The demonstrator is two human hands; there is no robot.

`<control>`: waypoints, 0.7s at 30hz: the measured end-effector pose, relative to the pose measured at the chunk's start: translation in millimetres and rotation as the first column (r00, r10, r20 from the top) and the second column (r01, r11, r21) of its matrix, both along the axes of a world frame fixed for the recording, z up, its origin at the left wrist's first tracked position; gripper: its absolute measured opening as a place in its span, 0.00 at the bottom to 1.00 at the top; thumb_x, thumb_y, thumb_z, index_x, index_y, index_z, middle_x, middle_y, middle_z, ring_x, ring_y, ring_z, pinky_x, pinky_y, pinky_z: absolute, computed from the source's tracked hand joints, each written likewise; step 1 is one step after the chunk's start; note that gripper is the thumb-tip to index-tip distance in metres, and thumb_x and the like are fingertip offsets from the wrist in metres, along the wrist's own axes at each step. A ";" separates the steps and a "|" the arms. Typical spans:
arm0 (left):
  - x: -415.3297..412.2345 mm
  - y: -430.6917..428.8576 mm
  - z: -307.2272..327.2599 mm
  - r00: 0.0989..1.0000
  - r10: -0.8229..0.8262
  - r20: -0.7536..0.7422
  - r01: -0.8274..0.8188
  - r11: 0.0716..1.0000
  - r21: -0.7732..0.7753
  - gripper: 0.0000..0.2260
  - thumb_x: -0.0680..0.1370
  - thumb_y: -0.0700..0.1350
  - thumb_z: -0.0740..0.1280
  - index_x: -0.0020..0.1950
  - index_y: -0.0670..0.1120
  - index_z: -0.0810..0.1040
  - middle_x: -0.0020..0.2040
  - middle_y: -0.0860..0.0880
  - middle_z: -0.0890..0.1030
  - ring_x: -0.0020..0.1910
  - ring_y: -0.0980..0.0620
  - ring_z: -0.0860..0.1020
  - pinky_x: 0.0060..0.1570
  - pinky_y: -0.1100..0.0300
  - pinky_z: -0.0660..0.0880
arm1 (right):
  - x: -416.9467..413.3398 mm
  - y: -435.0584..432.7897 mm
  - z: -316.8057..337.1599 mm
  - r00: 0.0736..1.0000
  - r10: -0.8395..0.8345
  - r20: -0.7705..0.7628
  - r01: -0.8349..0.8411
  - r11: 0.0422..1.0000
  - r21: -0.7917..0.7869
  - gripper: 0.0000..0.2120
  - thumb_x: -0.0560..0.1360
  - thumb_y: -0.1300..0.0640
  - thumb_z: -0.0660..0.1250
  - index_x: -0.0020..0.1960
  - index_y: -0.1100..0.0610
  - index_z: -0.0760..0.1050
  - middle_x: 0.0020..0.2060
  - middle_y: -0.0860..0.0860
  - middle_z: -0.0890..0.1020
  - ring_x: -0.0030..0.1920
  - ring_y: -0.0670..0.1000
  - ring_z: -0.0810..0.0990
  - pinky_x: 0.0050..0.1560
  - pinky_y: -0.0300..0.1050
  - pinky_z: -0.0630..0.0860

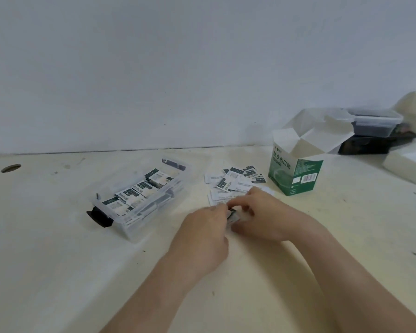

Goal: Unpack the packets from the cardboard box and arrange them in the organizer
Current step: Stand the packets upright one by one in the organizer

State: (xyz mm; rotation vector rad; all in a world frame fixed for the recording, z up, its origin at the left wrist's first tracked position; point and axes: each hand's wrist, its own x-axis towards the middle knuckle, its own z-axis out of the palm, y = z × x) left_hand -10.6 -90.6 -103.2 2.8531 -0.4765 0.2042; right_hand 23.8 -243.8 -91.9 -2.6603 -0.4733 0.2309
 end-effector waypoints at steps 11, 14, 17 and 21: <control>7.2 23.6 0.7 0.987 0.081 0.138 -0.038 0.956 -0.292 0.19 0.79 0.40 0.59 0.68 0.55 0.72 0.49 0.48 0.83 0.48 0.47 0.78 0.49 0.56 0.73 | 4.9 8.1 -13.4 0.999 -0.043 0.034 0.040 0.995 0.091 0.21 0.71 0.44 0.72 0.63 0.42 0.74 0.53 0.49 0.69 0.54 0.51 0.71 0.59 0.47 0.72; 6.5 24.3 7.9 0.985 0.133 0.108 -0.066 0.877 -0.475 0.18 0.80 0.39 0.60 0.66 0.55 0.74 0.48 0.53 0.79 0.50 0.52 0.77 0.51 0.60 0.71 | 5.6 9.9 -14.0 0.997 -0.057 0.054 0.051 0.992 0.112 0.13 0.70 0.45 0.73 0.53 0.44 0.77 0.49 0.49 0.71 0.50 0.50 0.73 0.55 0.47 0.73; 10.2 23.7 -1.4 0.997 0.070 -0.013 -0.068 0.884 -0.462 0.19 0.79 0.40 0.61 0.67 0.56 0.72 0.53 0.53 0.78 0.51 0.53 0.74 0.49 0.65 0.67 | 5.6 11.6 -14.3 0.994 -0.059 0.090 0.045 0.988 0.148 0.09 0.70 0.47 0.74 0.41 0.50 0.75 0.41 0.50 0.74 0.40 0.49 0.73 0.44 0.48 0.74; 12.7 25.1 -16.2 0.991 0.104 -0.085 -0.118 0.977 -0.177 0.25 0.76 0.53 0.66 0.72 0.54 0.65 0.62 0.50 0.72 0.62 0.48 0.68 0.60 0.60 0.63 | 3.8 12.1 -15.3 0.992 -0.080 0.094 0.053 0.963 0.265 0.09 0.70 0.51 0.74 0.45 0.52 0.77 0.37 0.46 0.78 0.36 0.45 0.73 0.40 0.43 0.73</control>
